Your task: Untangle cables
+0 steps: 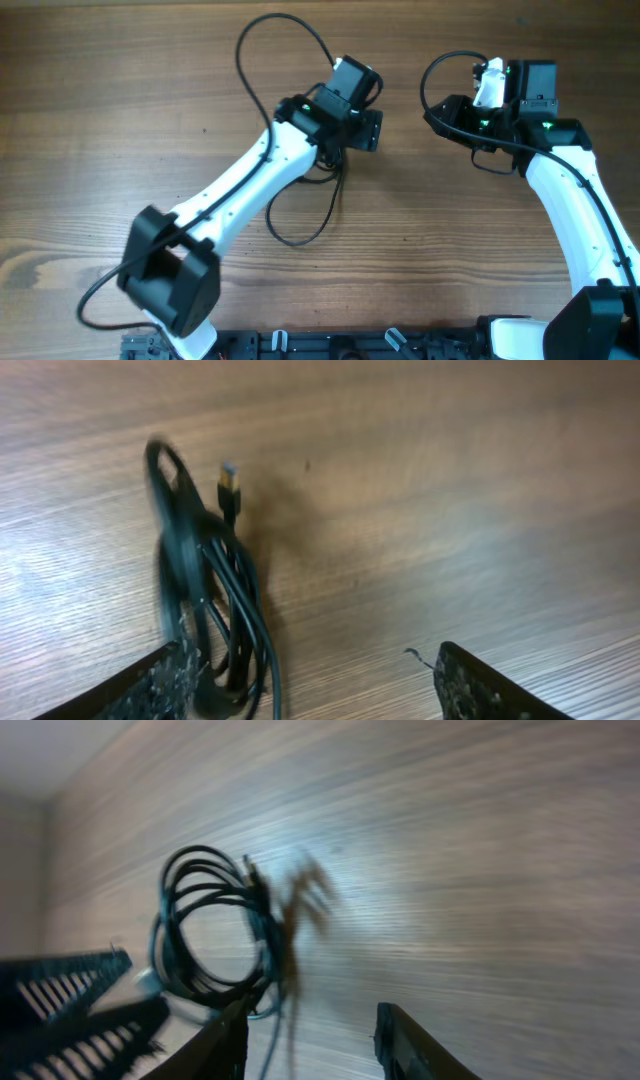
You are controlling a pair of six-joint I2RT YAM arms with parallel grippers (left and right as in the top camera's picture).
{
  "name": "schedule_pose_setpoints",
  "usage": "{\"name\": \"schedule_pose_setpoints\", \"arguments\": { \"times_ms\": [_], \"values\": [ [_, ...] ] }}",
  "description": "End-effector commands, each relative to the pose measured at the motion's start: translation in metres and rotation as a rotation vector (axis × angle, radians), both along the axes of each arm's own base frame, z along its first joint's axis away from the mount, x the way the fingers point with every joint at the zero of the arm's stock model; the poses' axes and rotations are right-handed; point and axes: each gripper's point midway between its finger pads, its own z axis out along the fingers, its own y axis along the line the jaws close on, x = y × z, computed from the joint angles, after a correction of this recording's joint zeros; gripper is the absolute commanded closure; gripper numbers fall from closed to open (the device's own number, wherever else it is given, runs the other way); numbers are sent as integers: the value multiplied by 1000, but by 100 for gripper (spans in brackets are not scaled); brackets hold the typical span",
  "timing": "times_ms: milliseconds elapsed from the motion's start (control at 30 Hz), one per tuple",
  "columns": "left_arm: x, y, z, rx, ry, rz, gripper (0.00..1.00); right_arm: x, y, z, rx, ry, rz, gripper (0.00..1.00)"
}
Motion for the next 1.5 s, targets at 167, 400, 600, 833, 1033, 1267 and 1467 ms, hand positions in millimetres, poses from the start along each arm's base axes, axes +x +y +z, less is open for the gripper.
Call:
{"name": "schedule_pose_setpoints", "arguments": {
  "times_ms": [167,400,600,833,1033,1267,1467],
  "values": [
    [36,104,66,-174,-22,393,21,-11,76,26,76,-129,254,52],
    [40,185,40,-105,83,578,15,-6,132,23,28,-172,228,46],
    [43,233,24,-126,147,679,15,1,169,-3,10,-141,266,45],
    [55,197,-11,-119,184,326,26,35,164,-23,-22,-74,225,44],
    [57,163,-52,-55,210,94,29,48,114,-29,-20,-10,128,44],
    [60,158,-85,29,223,27,29,43,82,-34,17,46,155,44],
    [61,166,-108,64,252,2,32,36,84,-38,-3,58,187,44]
  ]
}}
